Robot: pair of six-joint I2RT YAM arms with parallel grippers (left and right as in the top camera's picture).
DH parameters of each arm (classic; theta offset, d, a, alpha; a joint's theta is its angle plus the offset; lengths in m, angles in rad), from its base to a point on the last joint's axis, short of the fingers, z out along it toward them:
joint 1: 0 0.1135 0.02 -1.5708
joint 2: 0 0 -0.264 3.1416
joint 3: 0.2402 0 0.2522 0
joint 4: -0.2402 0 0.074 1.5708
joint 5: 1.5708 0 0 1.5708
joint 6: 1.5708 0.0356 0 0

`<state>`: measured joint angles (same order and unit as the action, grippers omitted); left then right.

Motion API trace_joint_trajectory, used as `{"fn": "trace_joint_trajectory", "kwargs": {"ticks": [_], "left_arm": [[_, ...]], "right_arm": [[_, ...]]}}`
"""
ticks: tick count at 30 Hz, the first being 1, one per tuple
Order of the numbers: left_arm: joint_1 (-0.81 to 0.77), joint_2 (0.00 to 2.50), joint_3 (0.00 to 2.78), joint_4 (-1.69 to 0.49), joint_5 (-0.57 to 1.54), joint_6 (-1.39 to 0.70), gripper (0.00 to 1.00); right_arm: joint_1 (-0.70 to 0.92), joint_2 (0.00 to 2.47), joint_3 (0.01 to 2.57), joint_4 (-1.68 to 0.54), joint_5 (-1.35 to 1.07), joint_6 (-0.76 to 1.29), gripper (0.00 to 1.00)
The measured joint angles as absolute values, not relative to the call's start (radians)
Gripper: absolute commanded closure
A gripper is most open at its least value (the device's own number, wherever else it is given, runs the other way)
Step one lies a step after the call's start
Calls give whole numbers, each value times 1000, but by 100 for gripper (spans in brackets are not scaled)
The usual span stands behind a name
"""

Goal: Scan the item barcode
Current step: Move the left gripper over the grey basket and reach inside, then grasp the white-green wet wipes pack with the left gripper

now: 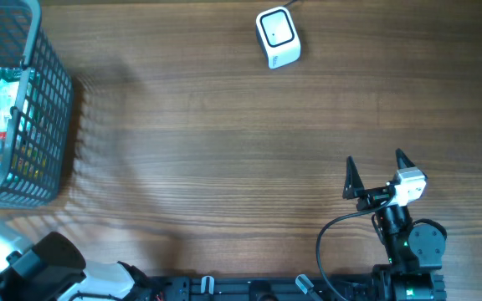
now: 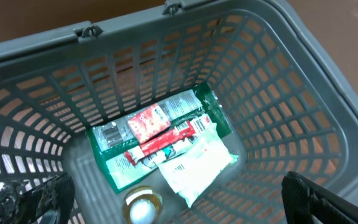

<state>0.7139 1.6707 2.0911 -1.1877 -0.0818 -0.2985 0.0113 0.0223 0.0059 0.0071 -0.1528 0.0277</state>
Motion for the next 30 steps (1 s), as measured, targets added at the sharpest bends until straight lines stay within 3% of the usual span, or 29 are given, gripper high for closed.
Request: {"fn": "trace_joint_trajectory", "kwargs": {"ticks": [11, 30], "left_arm": [[785, 1691, 2092, -984, -81, -298, 0], [794, 1791, 2092, -1039, -82, -276, 0]], "right_arm": [[11, 22, 6, 7, -153, 28, 0], [11, 22, 6, 7, -153, 28, 0]]}}
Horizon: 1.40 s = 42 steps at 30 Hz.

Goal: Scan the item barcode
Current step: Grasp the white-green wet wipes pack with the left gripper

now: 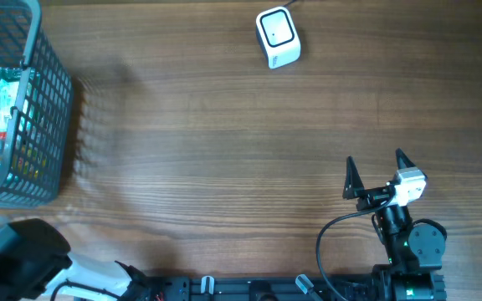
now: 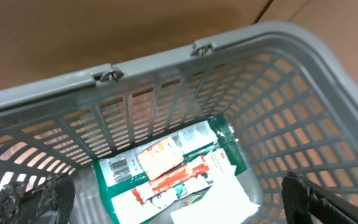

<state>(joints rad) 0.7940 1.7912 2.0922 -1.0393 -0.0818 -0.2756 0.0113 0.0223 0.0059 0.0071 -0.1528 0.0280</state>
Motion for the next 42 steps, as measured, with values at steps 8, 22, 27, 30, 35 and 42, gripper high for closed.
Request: {"fn": "trace_joint_trajectory", "kwargs": {"ticks": [8, 22, 27, 30, 35, 42], "left_arm": [[794, 1888, 2094, -1236, -1, -196, 0], [794, 1915, 1963, -1276, 64, -157, 0], [765, 1915, 1960, -1085, 167, 31, 4], [709, 1925, 1961, -1046, 199, 169, 1], [634, 2053, 1961, -1038, 215, 307, 0], [633, 2148, 1960, -1063, 197, 339, 8]], "right_arm": [[11, 22, 6, 7, -153, 28, 0], [11, 22, 6, 7, -153, 28, 0], [11, 22, 6, 7, -153, 28, 0], [11, 22, 6, 7, -153, 28, 0], [11, 22, 6, 7, -153, 28, 0], [11, 22, 6, 7, -153, 28, 0]]}}
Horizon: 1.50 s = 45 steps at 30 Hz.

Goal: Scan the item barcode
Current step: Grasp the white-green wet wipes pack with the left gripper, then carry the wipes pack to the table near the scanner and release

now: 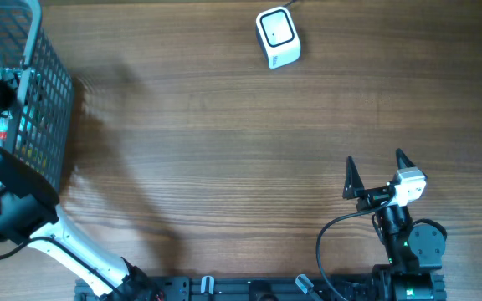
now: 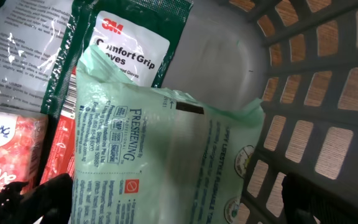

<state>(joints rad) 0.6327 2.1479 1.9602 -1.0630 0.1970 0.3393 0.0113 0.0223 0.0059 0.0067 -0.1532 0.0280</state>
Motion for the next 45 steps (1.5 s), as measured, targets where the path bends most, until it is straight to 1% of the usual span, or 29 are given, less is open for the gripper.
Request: {"fn": "trace_joint_trajectory", "kwargs": {"ticks": [1, 3, 5, 6, 8, 10, 11, 12, 14, 18, 21, 25, 27, 30, 31, 32, 35, 39, 42, 45], "left_arm": [[633, 2152, 1960, -1066, 187, 342, 15], [633, 2173, 1960, -1069, 157, 353, 20], [633, 2182, 1955, -1069, 138, 354, 20], [633, 2182, 1955, -1069, 134, 354, 18], [635, 2183, 1952, -1068, 127, 354, 19], [635, 2182, 1930, -1048, 126, 354, 27], [635, 2182, 1914, -1037, 125, 355, 36], [635, 2182, 1886, -1022, 125, 356, 41], [636, 2182, 1860, -1010, 128, 357, 44], [637, 2180, 1859, -975, 127, 354, 45], [637, 2165, 1860, -947, 125, 348, 44], [638, 2062, 1940, -878, 117, 289, 42], [640, 1942, 1993, -832, 124, 245, 42], [640, 1735, 2035, -819, 161, 171, 43], [636, 1686, 2043, -832, 176, 147, 43], [621, 1605, 2047, -892, 210, 105, 43], [514, 1531, 2049, -1027, 270, 31, 43], [216, 1524, 2047, -1194, 306, -19, 42], [-1, 1544, 2045, -1233, 298, -46, 42], [-208, 1609, 2020, -1235, 242, -112, 43]], "right_arm": [[11, 22, 6, 7, -153, 28, 0], [11, 22, 6, 7, -153, 28, 0], [11, 22, 6, 7, -153, 28, 0], [11, 22, 6, 7, -153, 28, 0], [11, 22, 6, 7, -153, 28, 0], [11, 22, 6, 7, -153, 28, 0], [11, 22, 6, 7, -153, 28, 1], [11, 22, 6, 7, -153, 28, 0], [11, 22, 6, 7, -153, 28, 0], [11, 22, 6, 7, -153, 28, 0], [11, 22, 6, 7, -153, 28, 0], [11, 22, 6, 7, -153, 28, 0], [11, 22, 6, 7, -153, 28, 0], [11, 22, 6, 7, -153, 28, 0], [11, 22, 6, 7, -153, 28, 0], [11, 22, 6, 7, -153, 28, 0], [11, 22, 6, 7, -153, 28, 0], [11, 22, 6, 7, -153, 28, 0], [11, 22, 6, 7, -153, 28, 0], [11, 22, 6, 7, -153, 28, 0]]}}
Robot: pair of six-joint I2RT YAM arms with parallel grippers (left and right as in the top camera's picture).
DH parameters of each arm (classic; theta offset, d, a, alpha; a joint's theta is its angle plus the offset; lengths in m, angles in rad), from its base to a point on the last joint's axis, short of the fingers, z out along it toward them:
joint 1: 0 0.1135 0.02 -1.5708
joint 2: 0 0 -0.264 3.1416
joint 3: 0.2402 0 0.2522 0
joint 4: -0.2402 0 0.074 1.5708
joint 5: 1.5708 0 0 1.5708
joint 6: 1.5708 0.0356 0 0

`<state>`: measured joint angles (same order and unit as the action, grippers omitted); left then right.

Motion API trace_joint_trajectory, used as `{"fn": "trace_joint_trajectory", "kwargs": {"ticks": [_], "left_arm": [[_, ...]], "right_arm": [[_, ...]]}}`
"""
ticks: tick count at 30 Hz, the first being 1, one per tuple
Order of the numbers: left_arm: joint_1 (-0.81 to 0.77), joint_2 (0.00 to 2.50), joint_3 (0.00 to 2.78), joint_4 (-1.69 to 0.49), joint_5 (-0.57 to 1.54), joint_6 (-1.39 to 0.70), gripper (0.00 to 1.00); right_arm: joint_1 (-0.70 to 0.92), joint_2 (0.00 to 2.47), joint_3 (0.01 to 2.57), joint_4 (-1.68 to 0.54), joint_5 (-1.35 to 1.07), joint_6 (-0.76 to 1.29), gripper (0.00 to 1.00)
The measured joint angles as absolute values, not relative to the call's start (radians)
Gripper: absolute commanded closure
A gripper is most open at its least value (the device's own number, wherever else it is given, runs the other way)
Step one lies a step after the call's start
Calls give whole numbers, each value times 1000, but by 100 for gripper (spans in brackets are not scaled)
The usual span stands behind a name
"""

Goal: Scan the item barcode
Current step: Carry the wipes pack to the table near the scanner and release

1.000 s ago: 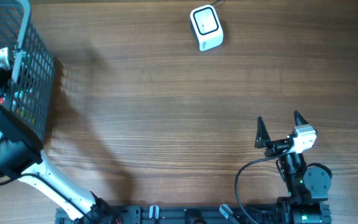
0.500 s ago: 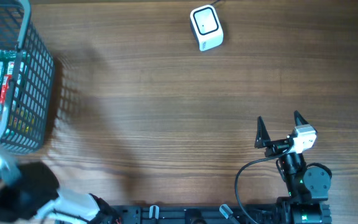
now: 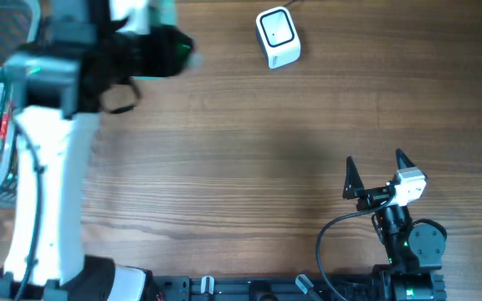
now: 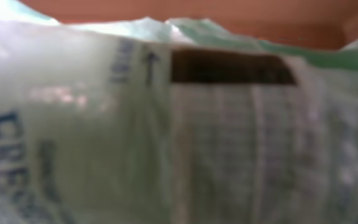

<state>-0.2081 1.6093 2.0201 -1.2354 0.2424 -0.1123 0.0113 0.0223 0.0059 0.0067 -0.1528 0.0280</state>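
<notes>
A pale green wipes pack [image 4: 179, 124] fills the left wrist view, blurred and very close, with dark print and a dark bar near its top. The fingers are hidden behind it. In the overhead view my left gripper [image 3: 172, 46] is high over the table's far left part, shut on this pack [image 3: 169, 21], well to the left of the white scanner [image 3: 277, 37]. My right gripper [image 3: 376, 171] rests open near the front right, with nothing between its fingers.
The grey mesh basket stands at the left edge, partly covered by my left arm, with red and green packets still inside. A black cable [image 3: 333, 234] loops beside the right arm's base.
My left gripper was down inside the basket, open around the green pack. Now it is out of the basket and over the table to the right, holding the pack close to the camera.
My left gripper stood open above the basket, looking down on the packets. It was then a little further back over the rim, then low inside around the green pack. Now the pack is held out over the table. The right arm has not moved.
</notes>
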Motion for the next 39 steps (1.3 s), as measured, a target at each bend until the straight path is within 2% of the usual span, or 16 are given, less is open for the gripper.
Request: {"fn": "trace_joint_trajectory", "kwargs": {"ticks": [9, 18, 23, 29, 30, 31, 32, 39], "left_arm": [[-589, 1978, 2003, -1185, 101, -239, 44], [-662, 2125, 2003, -1108, 52, -350, 43], [-776, 2189, 2003, -1019, 5, -366, 39], [-894, 2275, 2003, -928, -22, -391, 29], [-908, 2276, 2003, -923, -30, -392, 23], [-913, 2276, 2003, -918, -32, -392, 4], [-924, 2281, 2003, -904, -33, -395, 0], [-947, 2334, 2004, -887, -40, -399, 0]], "right_arm": [[11, 22, 6, 7, -153, 28, 0], [11, 22, 6, 7, -153, 28, 0], [11, 22, 6, 7, -153, 28, 0], [11, 22, 6, 7, -153, 28, 0], [11, 22, 6, 7, -153, 28, 0], [11, 22, 6, 7, -153, 28, 1], [11, 22, 6, 7, -153, 28, 0], [11, 22, 6, 7, -153, 28, 0]]}}
